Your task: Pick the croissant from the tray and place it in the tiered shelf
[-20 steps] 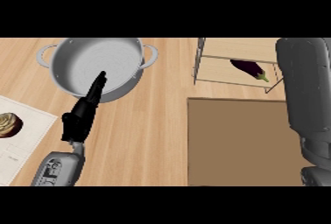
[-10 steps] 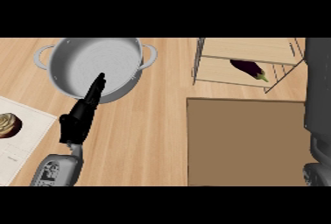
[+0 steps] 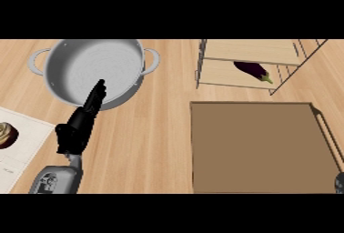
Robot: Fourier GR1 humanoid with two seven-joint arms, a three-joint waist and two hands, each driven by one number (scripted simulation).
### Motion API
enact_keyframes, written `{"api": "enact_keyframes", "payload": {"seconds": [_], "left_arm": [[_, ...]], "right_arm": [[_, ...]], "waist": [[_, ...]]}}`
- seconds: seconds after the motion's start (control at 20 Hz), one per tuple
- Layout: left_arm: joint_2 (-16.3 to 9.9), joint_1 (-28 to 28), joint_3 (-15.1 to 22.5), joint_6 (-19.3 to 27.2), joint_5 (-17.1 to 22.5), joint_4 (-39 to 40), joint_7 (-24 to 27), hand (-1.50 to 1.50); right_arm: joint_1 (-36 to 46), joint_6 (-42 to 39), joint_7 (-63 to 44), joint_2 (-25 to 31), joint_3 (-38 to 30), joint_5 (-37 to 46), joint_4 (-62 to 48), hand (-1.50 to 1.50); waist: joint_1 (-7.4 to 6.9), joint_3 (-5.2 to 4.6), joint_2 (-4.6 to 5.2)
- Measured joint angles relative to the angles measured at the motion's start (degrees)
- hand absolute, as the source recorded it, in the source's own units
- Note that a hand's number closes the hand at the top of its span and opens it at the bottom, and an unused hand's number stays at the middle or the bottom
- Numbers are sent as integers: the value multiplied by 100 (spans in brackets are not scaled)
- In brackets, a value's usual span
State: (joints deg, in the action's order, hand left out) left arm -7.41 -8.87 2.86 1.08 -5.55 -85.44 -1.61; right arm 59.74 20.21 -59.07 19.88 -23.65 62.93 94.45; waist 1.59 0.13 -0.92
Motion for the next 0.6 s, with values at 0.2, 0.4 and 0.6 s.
{"api": "enact_keyframes", "payload": {"seconds": [0.2,0.4,0.6], "left_arm": [[-3,36,-63,61,-26,27,91,0],[-33,112,-133,70,-5,-1,100,0],[-40,186,-145,61,-3,-47,123,0]], "right_arm": [[-519,-910,-214,262,-404,-441,828,-150],[-1129,-1847,-273,546,-896,-1067,1719,-150],[-1742,-2651,-254,759,-1612,-1956,2495,-150]], "waist": [[88,6,-19],[179,9,-43],[224,11,-53]]}}
